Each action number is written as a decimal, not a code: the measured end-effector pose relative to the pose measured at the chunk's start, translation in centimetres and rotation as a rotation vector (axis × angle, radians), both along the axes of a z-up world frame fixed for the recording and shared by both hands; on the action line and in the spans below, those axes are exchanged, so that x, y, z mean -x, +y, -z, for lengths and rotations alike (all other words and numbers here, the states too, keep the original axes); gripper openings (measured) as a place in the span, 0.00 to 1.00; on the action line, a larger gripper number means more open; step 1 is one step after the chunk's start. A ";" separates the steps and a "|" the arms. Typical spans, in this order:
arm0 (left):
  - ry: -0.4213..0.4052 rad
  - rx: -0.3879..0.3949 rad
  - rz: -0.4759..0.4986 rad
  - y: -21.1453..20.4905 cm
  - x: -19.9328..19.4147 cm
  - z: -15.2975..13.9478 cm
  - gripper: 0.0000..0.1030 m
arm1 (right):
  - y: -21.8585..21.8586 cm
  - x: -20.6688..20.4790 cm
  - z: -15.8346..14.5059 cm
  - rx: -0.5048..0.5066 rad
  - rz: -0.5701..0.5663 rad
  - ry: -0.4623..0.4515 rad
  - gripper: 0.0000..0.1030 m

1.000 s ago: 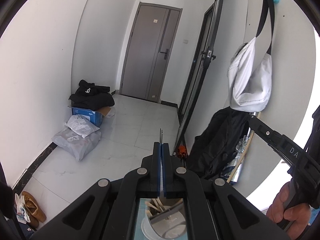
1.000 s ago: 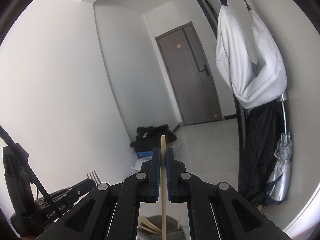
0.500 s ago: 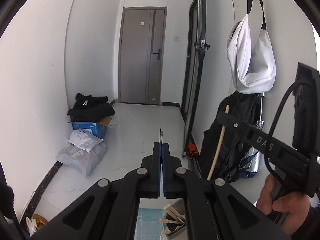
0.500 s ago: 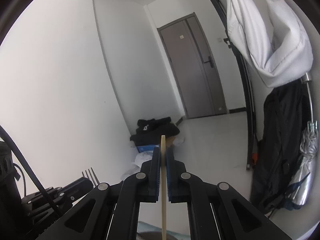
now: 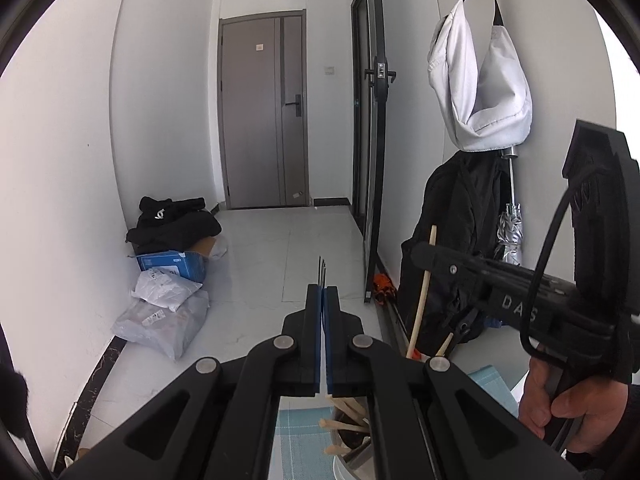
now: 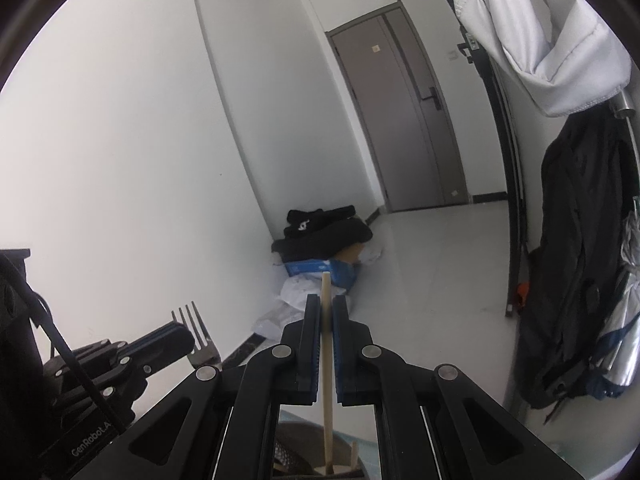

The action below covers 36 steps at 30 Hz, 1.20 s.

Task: Organize utensils
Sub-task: 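Lower the fork and chopstick into the caddy and open both grippers, then move both open grippers back over the last two wooden chopsticks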

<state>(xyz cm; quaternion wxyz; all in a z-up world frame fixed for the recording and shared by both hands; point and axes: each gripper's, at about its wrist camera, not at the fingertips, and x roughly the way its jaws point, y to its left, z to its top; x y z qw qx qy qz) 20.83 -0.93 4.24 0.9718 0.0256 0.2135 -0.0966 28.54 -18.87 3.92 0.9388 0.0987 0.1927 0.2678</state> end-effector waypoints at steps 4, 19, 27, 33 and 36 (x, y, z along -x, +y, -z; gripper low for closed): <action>0.014 -0.002 0.027 -0.2 0.3 0.3 0.00 | 0.0 0.4 0.9 0.034 -0.025 0.025 0.05; 0.147 0.084 0.071 0.0 0.7 1.5 0.00 | -0.7 2.3 1.9 0.097 -0.089 0.097 0.19; 0.151 0.148 -0.014 1.1 2.8 -0.6 0.36 | -3.4 5.9 0.2 0.082 -0.020 0.084 0.36; 0.129 0.165 -0.071 1.2 5.7 -2.2 0.59 | -4.4 10.1 -1.2 0.078 0.022 0.052 0.48; 0.114 0.173 -0.086 1.0 7.4 -3.0 0.72 | -4.4 12.2 -2.0 0.078 0.030 0.033 0.54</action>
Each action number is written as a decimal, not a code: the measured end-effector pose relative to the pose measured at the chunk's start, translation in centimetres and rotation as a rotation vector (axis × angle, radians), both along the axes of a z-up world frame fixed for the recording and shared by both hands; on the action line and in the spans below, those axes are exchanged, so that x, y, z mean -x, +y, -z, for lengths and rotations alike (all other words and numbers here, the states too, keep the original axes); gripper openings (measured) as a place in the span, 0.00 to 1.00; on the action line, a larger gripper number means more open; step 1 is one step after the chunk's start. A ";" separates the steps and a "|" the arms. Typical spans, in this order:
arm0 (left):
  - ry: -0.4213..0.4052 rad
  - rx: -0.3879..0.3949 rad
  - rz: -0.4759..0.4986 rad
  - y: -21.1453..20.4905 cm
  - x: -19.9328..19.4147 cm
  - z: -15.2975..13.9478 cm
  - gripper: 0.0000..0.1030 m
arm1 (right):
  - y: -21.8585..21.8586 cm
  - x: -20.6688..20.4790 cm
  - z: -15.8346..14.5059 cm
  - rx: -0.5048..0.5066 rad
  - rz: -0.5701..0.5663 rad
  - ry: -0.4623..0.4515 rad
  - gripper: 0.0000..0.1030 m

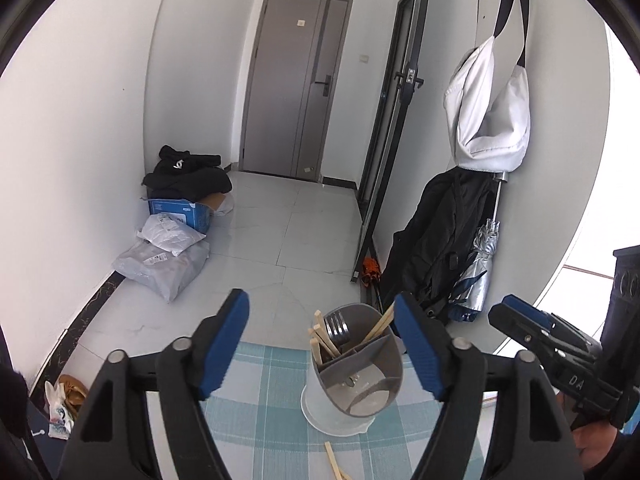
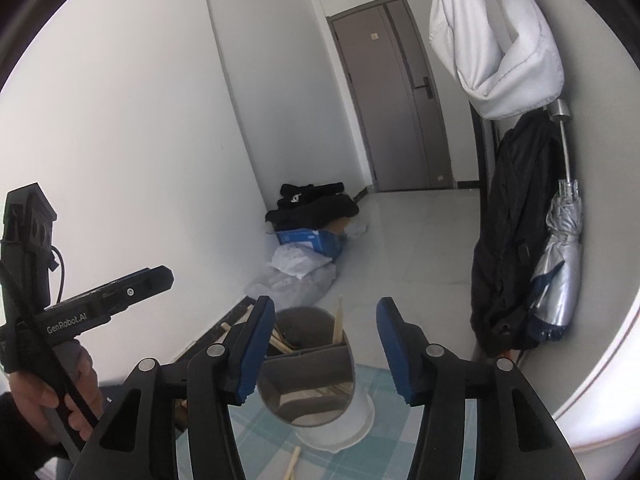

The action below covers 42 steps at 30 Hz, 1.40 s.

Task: Organize utensils
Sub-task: 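Move both open grippers back over the last two wooden chopsticks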

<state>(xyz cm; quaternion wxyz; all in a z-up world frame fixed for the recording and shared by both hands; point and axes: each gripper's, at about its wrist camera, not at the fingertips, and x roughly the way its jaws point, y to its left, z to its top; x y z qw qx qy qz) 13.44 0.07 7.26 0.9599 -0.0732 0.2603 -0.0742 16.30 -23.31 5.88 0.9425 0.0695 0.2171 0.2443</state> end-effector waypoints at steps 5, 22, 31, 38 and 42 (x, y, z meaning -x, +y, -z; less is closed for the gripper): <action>-0.021 -0.006 -0.035 0.0 2.6 -0.5 0.84 | -0.2 3.1 -0.7 -0.005 0.016 -0.021 0.64; -0.007 -0.029 -0.093 -0.2 8.2 3.6 0.99 | 0.2 10.4 3.8 0.015 0.055 -0.025 0.84; 0.088 0.027 -0.130 0.3 8.3 8.6 0.99 | 0.1 10.9 8.7 0.097 0.093 0.066 0.84; 0.165 0.023 -0.139 1.0 7.6 11.5 0.99 | 0.5 9.9 12.4 0.163 0.073 0.192 0.84; 0.215 0.043 -0.160 1.8 7.2 13.1 0.99 | 1.2 9.1 14.2 0.216 0.069 0.254 0.84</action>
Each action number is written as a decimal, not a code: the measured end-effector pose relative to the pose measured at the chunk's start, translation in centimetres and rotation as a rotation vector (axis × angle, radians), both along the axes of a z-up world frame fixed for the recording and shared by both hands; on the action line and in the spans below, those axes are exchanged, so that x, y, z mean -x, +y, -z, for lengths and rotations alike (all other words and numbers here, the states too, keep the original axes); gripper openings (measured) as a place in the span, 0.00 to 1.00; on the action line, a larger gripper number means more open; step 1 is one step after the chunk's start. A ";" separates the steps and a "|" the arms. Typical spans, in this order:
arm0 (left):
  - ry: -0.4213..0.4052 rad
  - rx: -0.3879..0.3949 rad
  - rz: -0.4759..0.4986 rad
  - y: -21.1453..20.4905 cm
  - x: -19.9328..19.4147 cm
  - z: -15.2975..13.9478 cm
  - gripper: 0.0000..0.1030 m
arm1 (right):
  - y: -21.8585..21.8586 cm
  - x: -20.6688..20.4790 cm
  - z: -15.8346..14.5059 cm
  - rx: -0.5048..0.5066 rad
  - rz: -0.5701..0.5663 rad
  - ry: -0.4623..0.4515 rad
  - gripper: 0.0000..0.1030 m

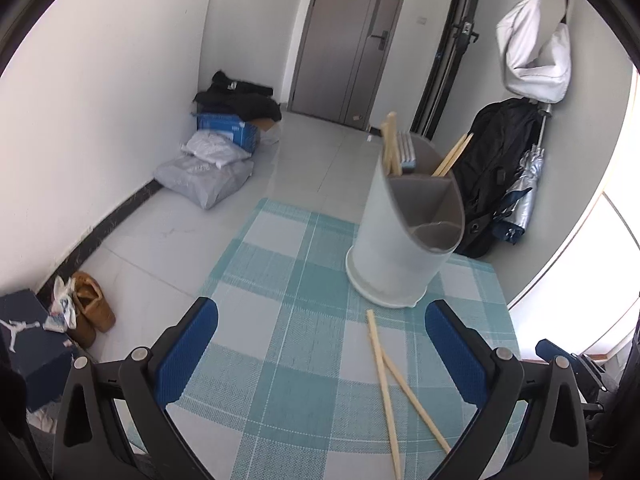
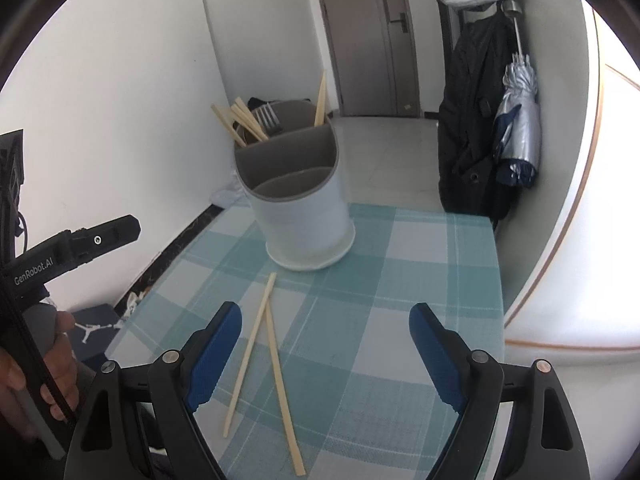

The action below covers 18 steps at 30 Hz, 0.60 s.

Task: Organize utensils
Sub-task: 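Move both open grippers back over the last two wooden chopsticks, then close the right gripper on a wooden chopstick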

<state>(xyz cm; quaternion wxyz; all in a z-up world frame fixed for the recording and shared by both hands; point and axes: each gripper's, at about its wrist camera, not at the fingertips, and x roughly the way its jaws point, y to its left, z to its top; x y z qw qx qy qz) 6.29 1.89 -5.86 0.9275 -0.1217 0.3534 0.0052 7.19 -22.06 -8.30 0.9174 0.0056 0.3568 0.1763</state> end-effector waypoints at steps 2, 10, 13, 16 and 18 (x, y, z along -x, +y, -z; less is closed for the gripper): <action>0.050 0.043 0.004 0.6 -0.7 0.9 0.99 | 0.6 -0.3 0.8 0.041 -0.008 0.018 0.84; 0.135 0.073 -0.016 2.6 -1.5 2.7 0.99 | 4.2 -2.2 4.4 0.242 -0.042 0.092 0.83; 0.156 0.120 -0.038 3.7 -1.6 3.0 0.99 | 5.3 -2.9 5.3 0.267 -0.061 0.124 0.80; 0.160 0.151 -0.058 4.5 -1.7 2.9 0.99 | 6.5 -3.2 6.1 0.293 -0.073 0.142 0.74; 0.163 0.151 -0.067 4.8 -1.9 2.8 0.99 | 7.1 -3.4 6.7 0.316 -0.080 0.151 0.72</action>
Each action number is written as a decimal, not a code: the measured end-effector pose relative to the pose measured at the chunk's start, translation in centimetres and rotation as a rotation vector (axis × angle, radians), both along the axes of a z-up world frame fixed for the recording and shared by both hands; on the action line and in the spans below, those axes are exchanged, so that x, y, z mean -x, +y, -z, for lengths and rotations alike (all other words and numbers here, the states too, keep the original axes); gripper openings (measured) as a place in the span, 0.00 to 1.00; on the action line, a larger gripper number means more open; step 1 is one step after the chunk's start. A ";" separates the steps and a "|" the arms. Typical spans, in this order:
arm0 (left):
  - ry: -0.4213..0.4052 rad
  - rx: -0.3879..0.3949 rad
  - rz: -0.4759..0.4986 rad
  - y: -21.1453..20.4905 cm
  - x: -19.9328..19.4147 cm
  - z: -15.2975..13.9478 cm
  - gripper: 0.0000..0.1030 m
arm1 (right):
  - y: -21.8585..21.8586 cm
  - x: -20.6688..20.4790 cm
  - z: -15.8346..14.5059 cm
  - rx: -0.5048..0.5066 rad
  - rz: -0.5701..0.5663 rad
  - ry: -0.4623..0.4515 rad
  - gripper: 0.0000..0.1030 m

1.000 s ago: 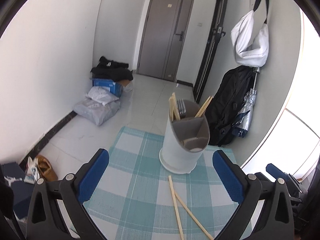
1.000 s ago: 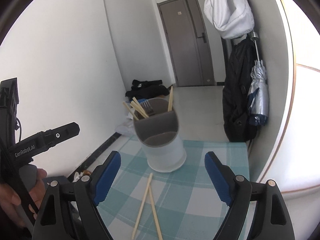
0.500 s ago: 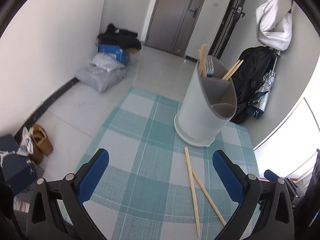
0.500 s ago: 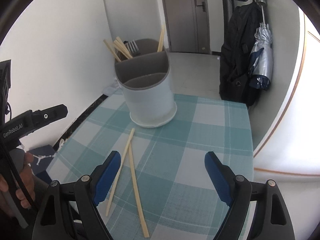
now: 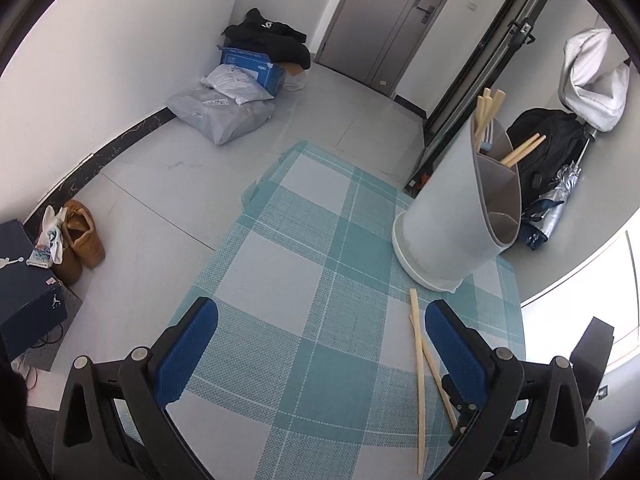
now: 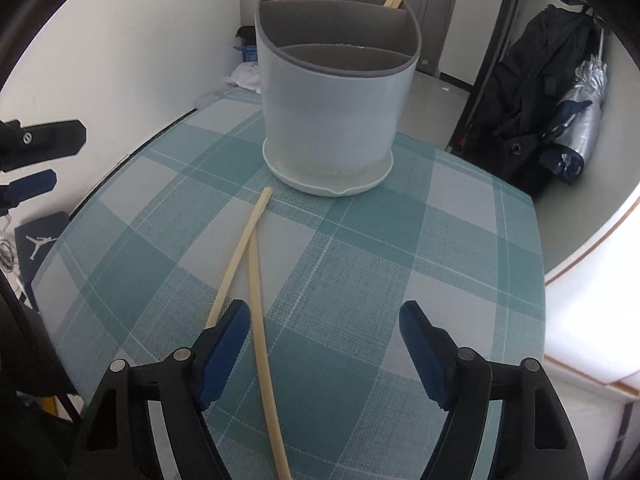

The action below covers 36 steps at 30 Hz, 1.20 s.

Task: Organize utensils
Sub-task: 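Close the right gripper on a wooden chopstick, then grasp the other chopstick with the left gripper while the right gripper holds its chopstick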

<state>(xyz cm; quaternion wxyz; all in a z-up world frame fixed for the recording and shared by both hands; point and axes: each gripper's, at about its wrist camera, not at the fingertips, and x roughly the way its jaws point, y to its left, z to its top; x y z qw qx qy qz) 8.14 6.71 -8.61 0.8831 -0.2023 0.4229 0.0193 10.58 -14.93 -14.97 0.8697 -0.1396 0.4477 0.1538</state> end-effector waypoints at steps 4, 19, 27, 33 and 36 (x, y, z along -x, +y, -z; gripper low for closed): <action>0.013 0.013 -0.005 0.5 -0.2 0.1 0.99 | 1.1 -0.5 0.8 0.019 -0.014 0.020 0.59; 0.050 0.045 -0.062 2.4 -0.9 0.0 0.99 | 1.4 -0.1 0.6 -0.075 -0.050 0.135 0.05; 0.064 0.071 -0.059 1.6 -0.8 0.0 0.99 | -1.0 1.6 0.2 -0.088 -0.029 0.224 0.06; 0.076 0.056 -0.084 2.1 -0.8 0.3 0.99 | 0.0 0.2 0.2 -0.068 -0.071 0.216 0.08; 0.101 0.042 -0.092 2.3 -1.1 0.9 0.99 | 0.6 -1.1 0.2 -0.064 -0.091 0.204 0.11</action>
